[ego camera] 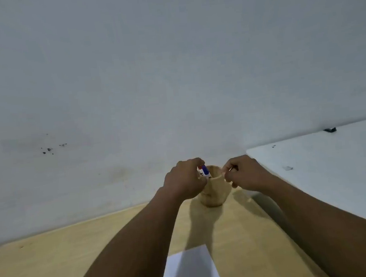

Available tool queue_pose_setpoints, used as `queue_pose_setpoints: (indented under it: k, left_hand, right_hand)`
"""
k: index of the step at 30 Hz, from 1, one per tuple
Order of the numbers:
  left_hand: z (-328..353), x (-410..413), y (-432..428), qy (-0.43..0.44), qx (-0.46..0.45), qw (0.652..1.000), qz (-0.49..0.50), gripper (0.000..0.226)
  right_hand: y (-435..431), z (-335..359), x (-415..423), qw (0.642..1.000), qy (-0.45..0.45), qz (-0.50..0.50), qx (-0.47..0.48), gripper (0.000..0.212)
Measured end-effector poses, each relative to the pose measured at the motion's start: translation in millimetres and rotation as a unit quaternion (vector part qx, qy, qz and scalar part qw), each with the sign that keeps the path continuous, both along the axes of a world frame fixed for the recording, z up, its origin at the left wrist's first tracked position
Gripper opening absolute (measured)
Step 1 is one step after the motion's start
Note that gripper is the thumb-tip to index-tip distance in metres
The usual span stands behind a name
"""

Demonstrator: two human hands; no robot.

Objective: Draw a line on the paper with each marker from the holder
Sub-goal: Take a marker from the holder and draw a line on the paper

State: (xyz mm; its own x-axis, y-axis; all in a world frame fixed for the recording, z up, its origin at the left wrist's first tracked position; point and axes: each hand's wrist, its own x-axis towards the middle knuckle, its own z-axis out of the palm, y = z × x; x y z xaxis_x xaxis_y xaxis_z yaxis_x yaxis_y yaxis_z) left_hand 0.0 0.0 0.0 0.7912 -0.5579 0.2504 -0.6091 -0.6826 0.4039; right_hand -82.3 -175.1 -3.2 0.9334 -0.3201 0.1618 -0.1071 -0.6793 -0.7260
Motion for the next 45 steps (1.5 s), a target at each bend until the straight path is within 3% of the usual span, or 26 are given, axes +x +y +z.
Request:
queue_pose_setpoints:
  k: [3,6,10,13,16,20,23,26,29,32,36,39,42,45]
  left_hand:
    - [-6.0,19.8,-17.9,-0.012,0.033,0.999,-0.001,0.042]
    - [-11.2,33.1,-26.2,-0.025,0.038,0.999,-0.007,0.025]
    - [-11.3,38.7,-24.9,-0.006,-0.046,0.999,-0.004,0.013]
    - [5.9,26.5,-14.2,0.018,-0.141,0.99,0.003,0.017]
    - [27.8,7.2,8.0,0.053,-0.228,0.972,0.014,0.021]
    - [50.2,-22.4,48.8,0.134,-0.325,0.936,-0.004,0.024]
    - [55.5,-46.9,82.6,0.176,-0.339,0.924,-0.021,0.033]
    - [44.6,-64.6,114.5,0.133,-0.297,0.946,0.004,0.04]
    - [28.8,-71.4,146.0,0.113,-0.314,0.941,0.053,0.048]
    - [10.2,-71.1,184.4,0.12,-0.322,0.934,0.102,0.048]
    - [-33.5,-63.2,232.2,0.083,-0.069,0.988,0.11,0.047]
    - [-63.1,-59.5,243.0,0.078,0.086,0.989,0.09,0.036]
    - [-85.0,-58.7,239.3,0.072,0.15,0.983,0.074,0.031]
    - [-101.1,-62.0,233.1,0.063,0.148,0.983,0.084,0.034]
  right_hand:
    - [-12.0,-10.8,17.3,1.0,0.002,-0.009,0.015,0.013]
    - [-18.4,-18.4,28.5,0.999,-0.005,-0.013,0.03,0.013]
    - [-19.0,-17.7,28.5,0.998,-0.009,-0.019,0.061,0.014]
    - [-6.2,-3.7,16.3,0.988,0.032,0.006,0.149,0.025]
    - [23.5,11.4,-3.0,0.948,0.1,0.053,0.296,0.06]
    - [75.4,13.3,-16.9,0.874,0.081,0.081,0.472,0.085]
    - [113.1,10.8,-22.5,0.804,0.007,0.058,0.592,0.067]
    - [143.9,10.2,-25.2,0.761,-0.055,0.054,0.644,0.038]
    - [160.7,10.8,-27.5,0.774,-0.076,0.094,0.622,0.029]
    - [163.0,9.8,-32.5,0.815,-0.081,0.101,0.565,0.024]
    - [164.0,-9.2,-36.3,0.897,-0.076,0.089,0.427,0.007]
    - [176.0,-36.1,-34.3,0.939,-0.065,0.092,0.324,0.013]
    - [194.6,-62.5,-31.2,0.955,-0.061,0.097,0.274,0.017]
    - [209.6,-84.7,-29.4,0.958,-0.051,0.086,0.269,0.014]
